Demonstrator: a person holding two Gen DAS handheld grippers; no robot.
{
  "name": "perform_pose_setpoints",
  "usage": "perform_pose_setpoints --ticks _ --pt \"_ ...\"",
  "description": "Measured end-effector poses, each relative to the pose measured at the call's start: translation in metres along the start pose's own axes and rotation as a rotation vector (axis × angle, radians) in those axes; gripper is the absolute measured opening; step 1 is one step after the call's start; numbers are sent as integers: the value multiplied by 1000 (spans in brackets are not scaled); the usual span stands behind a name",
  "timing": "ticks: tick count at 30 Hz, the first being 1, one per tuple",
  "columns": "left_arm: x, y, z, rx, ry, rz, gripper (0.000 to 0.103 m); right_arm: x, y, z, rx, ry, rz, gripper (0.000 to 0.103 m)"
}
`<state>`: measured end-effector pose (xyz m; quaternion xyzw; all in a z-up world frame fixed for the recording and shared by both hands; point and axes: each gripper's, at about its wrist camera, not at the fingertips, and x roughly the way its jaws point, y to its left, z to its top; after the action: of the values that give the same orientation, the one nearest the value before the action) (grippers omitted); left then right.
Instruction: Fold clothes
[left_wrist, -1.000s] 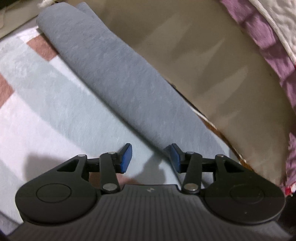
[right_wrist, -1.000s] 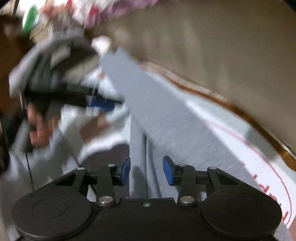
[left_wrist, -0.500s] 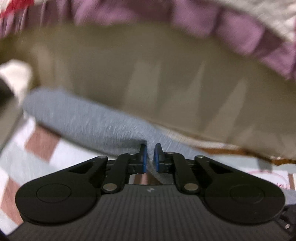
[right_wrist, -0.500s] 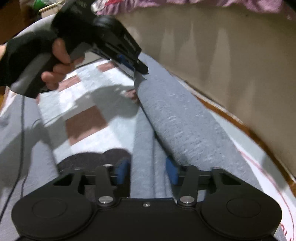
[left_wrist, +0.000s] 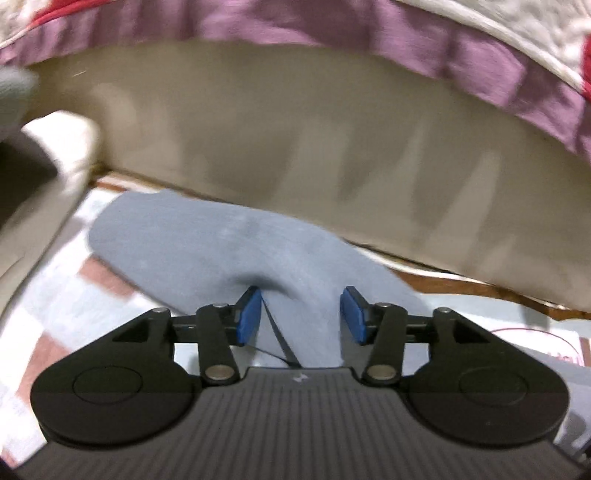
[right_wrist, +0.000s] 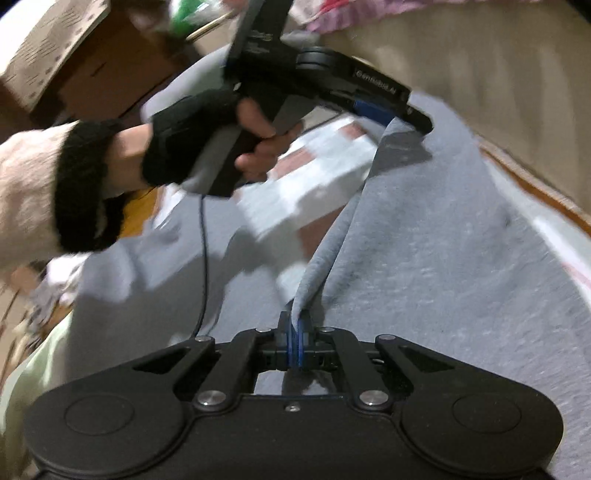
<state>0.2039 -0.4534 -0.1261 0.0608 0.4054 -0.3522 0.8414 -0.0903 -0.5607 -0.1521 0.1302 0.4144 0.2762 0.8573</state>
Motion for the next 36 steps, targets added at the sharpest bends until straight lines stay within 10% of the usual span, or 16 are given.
perform_pose_setpoints --ticks 5,9,12,22,27,28,31,36 --pt "-27 49 -28 -239 13 -47 61 -2 1 -4 25 12 42 6" --pt "-43 83 -57 -490 70 -170 59 -39 -12 1 164 -169 248 6" --pt "-65 68 -88 -572 80 -354 62 -64 -18 0 194 -280 279 6" --pt "-43 54 -113 -689 126 -437 66 -41 -12 -5 197 -192 340 6" --pt "-29 44 -97 -618 163 -376 76 -46 9 -3 78 -203 381 6" --pt "-31 42 -89 -586 137 -329 70 -45 9 -3 79 -196 369 6" --pt "-38 36 -67 -486 59 -189 11 -44 8 -4 87 -179 337 6" --pt "-127 0 -56 -163 -215 -1 10 -48 10 -5 80 -178 345 6"
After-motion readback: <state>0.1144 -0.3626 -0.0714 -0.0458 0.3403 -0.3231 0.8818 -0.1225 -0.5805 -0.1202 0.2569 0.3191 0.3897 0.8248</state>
